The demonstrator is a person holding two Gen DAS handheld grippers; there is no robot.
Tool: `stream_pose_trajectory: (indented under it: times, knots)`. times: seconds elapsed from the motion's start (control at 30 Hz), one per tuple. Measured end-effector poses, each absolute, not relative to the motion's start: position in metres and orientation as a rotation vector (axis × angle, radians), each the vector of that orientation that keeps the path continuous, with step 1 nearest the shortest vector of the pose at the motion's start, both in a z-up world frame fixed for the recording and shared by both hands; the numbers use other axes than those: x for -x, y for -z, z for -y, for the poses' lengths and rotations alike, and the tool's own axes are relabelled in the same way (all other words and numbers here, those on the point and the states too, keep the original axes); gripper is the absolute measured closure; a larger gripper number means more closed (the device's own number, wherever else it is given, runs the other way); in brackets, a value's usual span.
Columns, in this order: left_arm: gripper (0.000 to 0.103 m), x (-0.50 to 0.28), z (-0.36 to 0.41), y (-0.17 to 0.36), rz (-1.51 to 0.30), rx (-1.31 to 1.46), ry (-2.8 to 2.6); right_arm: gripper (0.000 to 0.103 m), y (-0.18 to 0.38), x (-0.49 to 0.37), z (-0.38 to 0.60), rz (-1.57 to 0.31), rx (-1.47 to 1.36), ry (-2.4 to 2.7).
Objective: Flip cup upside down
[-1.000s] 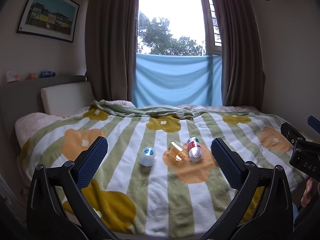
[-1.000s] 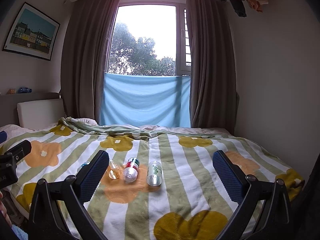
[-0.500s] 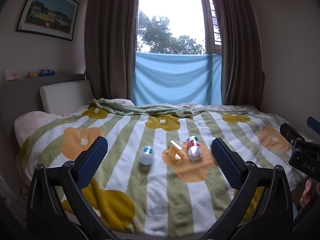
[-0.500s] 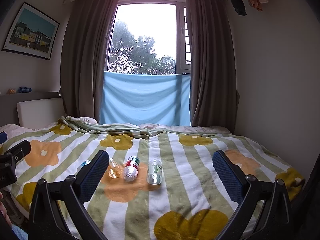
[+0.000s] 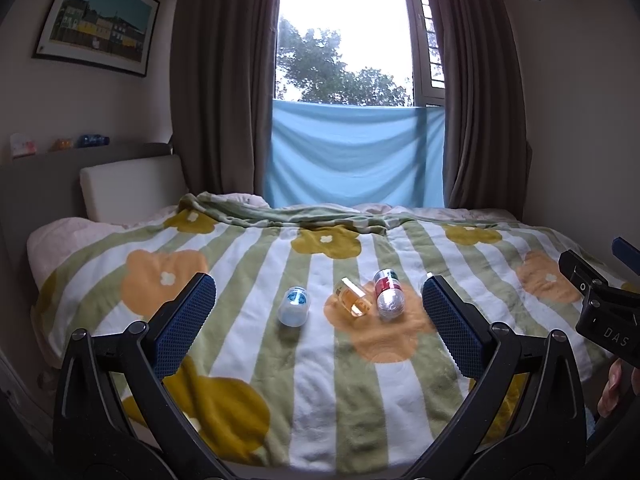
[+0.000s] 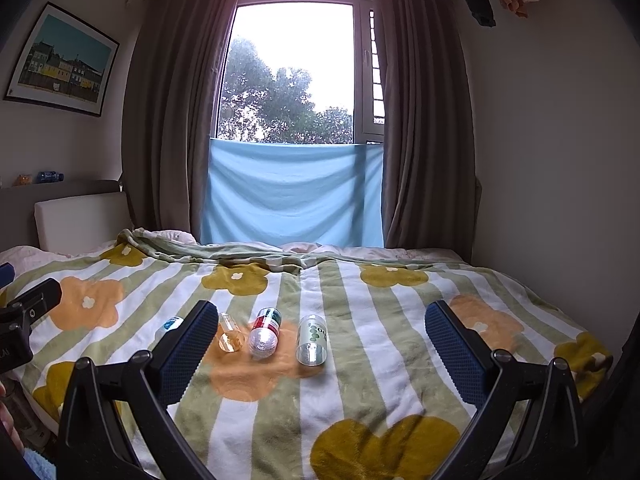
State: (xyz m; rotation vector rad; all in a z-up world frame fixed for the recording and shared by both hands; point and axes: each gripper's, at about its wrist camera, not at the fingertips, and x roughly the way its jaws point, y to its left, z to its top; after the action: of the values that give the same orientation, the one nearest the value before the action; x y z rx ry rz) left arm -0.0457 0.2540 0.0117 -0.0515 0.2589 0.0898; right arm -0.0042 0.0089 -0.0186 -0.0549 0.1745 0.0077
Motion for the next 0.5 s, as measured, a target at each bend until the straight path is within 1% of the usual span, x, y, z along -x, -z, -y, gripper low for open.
stream_pose_trajectory:
  times: [0.27,0.5]
  knots:
    - [0.000,0.038,-0.259,-0.003,-0.288,0.060,-0.102,0.000,0.016,-0.011,-0.012,-0.241,0.063,-0.034]
    - [0.000,0.023,-0.267,0.008,-0.337,0.075,-0.124,0.000,0.008,-0.062,-0.019,-0.323,0.078,-0.123]
